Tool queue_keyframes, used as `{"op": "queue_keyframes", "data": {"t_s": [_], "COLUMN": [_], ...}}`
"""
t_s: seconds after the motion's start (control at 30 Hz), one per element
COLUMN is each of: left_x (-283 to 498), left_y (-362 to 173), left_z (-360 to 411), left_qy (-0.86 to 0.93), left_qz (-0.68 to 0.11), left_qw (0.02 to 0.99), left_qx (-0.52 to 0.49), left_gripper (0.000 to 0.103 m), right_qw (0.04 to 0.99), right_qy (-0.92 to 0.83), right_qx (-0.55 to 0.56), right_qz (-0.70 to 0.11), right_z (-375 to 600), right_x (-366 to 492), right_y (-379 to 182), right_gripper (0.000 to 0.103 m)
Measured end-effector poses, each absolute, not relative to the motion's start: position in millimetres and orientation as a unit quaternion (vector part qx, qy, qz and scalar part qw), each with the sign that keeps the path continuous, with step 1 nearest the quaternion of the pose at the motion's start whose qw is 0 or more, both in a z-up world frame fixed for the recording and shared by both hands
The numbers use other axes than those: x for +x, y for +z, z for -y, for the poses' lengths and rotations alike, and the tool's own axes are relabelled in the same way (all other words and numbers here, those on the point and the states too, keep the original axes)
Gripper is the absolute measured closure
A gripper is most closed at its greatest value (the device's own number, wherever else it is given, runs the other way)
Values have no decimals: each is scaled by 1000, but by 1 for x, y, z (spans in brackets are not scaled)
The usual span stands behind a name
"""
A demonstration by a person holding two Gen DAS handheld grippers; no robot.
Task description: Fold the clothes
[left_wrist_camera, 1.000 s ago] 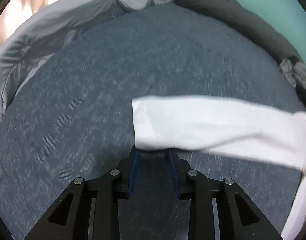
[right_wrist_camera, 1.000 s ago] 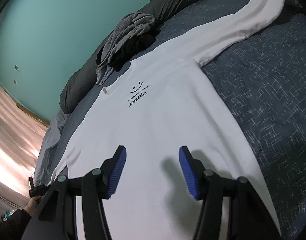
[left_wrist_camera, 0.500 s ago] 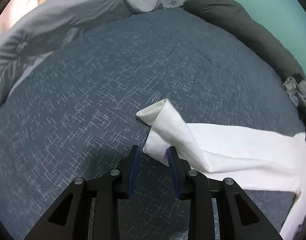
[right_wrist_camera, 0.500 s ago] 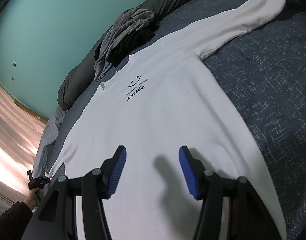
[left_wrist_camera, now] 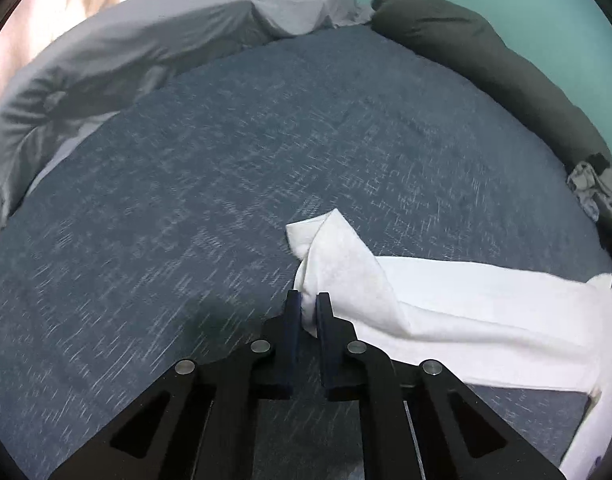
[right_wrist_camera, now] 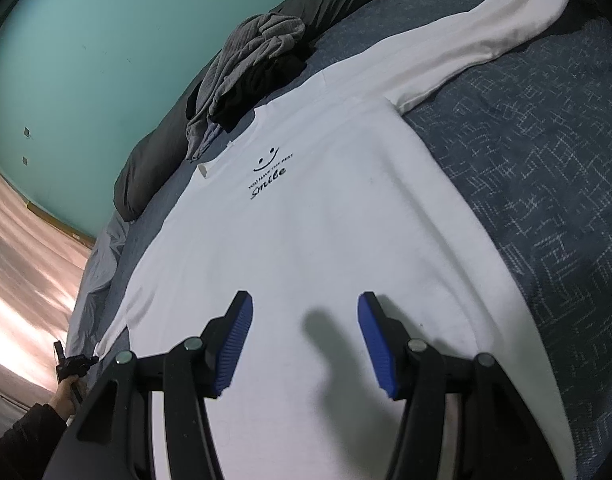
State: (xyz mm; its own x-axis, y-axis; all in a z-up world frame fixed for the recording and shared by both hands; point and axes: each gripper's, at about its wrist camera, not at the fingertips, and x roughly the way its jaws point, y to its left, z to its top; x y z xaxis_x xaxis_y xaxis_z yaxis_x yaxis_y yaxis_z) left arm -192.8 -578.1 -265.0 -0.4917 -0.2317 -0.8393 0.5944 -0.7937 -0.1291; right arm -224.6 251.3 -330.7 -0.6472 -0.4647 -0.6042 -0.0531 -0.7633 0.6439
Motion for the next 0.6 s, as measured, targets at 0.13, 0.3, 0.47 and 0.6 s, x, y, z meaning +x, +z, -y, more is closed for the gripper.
{"op": "queue_keyframes", "data": {"t_s": [0.13, 0.3, 0.47, 0.6], "left_x": [-167, -139, -130, -134], "left_y": [-245, -252, -275, -276], "left_z": [568, 561, 559, 561], "left_qy": [-839, -819, -801, -804], "left_qz": [-217, -240, -267, -260], "left_qw": [243, 248, 257, 262], "left_qx": [436, 458, 470, 467], "left_gripper": [95, 95, 92, 88], "right_qw": [131, 140, 146, 142], "right_qy": [-847, -844, -847, -849], "right_qx": [395, 388, 375, 370], "right_qz": [330, 342, 346, 349], "right_z": [-253, -255, -258, -261], "right_x": [-223, -220, -216, -217], "right_y": [-325, -318, -307, -304], "right_gripper": [47, 47, 47, 47]}}
